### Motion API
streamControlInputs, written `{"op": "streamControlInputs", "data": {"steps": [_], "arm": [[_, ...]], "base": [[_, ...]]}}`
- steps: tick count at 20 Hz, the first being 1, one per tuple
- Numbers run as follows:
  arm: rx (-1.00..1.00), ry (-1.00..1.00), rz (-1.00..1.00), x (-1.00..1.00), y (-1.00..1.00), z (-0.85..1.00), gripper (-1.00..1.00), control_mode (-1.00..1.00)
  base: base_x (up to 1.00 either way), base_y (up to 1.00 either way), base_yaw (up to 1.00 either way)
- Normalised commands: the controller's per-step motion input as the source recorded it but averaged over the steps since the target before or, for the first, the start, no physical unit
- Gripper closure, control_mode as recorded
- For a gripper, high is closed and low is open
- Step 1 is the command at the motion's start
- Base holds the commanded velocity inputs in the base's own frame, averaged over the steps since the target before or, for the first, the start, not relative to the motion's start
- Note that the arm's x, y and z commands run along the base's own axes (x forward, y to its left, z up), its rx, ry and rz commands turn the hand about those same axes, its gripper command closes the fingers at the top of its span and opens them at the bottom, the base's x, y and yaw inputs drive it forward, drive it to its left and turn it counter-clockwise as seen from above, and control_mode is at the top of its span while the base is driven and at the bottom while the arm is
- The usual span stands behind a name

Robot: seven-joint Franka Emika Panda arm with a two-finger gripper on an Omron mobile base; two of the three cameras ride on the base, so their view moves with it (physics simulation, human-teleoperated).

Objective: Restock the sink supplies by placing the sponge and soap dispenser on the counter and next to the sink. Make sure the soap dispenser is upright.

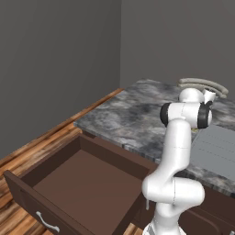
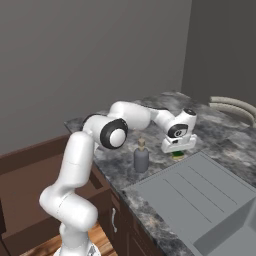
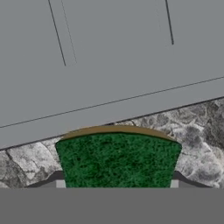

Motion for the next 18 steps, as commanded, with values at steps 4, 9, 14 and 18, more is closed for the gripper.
{"op": "streamControlInputs", "data": {"steps": [4, 9, 14, 18], "arm": [[0.00, -0.02, -0.01, 0.00, -0.06, 0.00, -1.00, -1.00], [0.00, -0.02, 0.00, 0.00, -0.01, 0.09, -1.00, -1.00], [0.00, -0.01, -0.01, 0.00, 0.00, 0.43, -1.00, -1.00], [0.00, -0.04, -0.04, -0.06, 0.00, 0.88, -1.00, -1.00]], "base": [[0.00, 0.00, 0.00], [0.00, 0.00, 0.00], [0.00, 0.00, 0.00], [0.00, 0.00, 0.00]]}}
